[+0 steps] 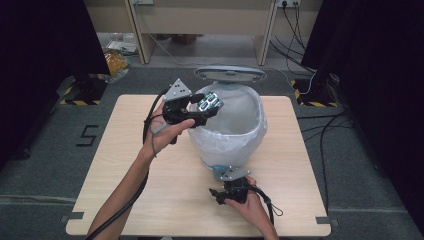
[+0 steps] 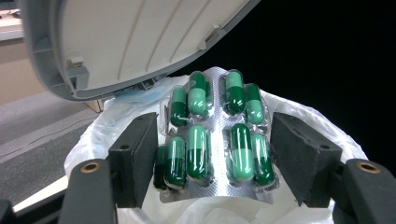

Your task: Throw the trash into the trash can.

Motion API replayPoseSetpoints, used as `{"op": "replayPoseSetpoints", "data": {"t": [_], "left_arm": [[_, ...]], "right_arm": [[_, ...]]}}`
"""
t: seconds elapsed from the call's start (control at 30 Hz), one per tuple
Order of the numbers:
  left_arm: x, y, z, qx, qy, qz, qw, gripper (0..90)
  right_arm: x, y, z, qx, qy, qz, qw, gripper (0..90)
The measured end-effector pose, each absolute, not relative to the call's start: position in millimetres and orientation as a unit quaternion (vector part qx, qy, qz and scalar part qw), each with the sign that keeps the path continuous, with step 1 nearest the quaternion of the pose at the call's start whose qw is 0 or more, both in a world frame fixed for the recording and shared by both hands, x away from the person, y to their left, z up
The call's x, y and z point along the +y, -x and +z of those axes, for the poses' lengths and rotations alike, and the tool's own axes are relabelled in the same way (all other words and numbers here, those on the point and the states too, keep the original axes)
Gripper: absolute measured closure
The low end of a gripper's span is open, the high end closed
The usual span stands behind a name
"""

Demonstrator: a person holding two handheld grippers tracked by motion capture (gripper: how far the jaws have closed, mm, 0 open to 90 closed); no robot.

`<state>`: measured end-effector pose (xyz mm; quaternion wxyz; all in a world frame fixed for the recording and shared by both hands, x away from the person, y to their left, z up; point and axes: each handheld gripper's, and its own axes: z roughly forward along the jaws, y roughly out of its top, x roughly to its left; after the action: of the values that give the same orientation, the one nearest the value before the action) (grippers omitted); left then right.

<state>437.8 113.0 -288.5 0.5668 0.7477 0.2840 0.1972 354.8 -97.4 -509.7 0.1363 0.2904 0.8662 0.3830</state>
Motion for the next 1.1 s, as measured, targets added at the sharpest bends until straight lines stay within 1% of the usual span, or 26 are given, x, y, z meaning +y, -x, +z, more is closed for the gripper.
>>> {"op": "replayPoseSetpoints", "data": {"t": [0.6,0.8,0.83,0.97,1.03,1.1], "left_arm": [[86,-452,-292,0.285,-0.760,0.195,0.551,33.0],[80,-456,-295,0.284,-0.766,0.195,0.543,30.5],[79,-456,-295,0.284,-0.766,0.194,0.543,29.6],[78,-457,-297,0.285,-0.767,0.190,0.542,20.9],[78,-457,-297,0.284,-0.766,0.189,0.544,19.8],[79,-456,-295,0.284,-0.767,0.189,0.544,16.7]], "right_arm": [[-97,-355,-510,0.867,-0.289,0.383,0.137,25.4],[-97,-355,-510,0.867,-0.288,0.382,0.137,25.4],[-97,-355,-510,0.867,-0.288,0.382,0.137,25.4],[-98,-355,-510,0.867,-0.288,0.383,0.137,25.4],[-98,-355,-510,0.867,-0.288,0.384,0.137,25.4],[-98,-355,-510,0.867,-0.288,0.382,0.137,25.4]]}}
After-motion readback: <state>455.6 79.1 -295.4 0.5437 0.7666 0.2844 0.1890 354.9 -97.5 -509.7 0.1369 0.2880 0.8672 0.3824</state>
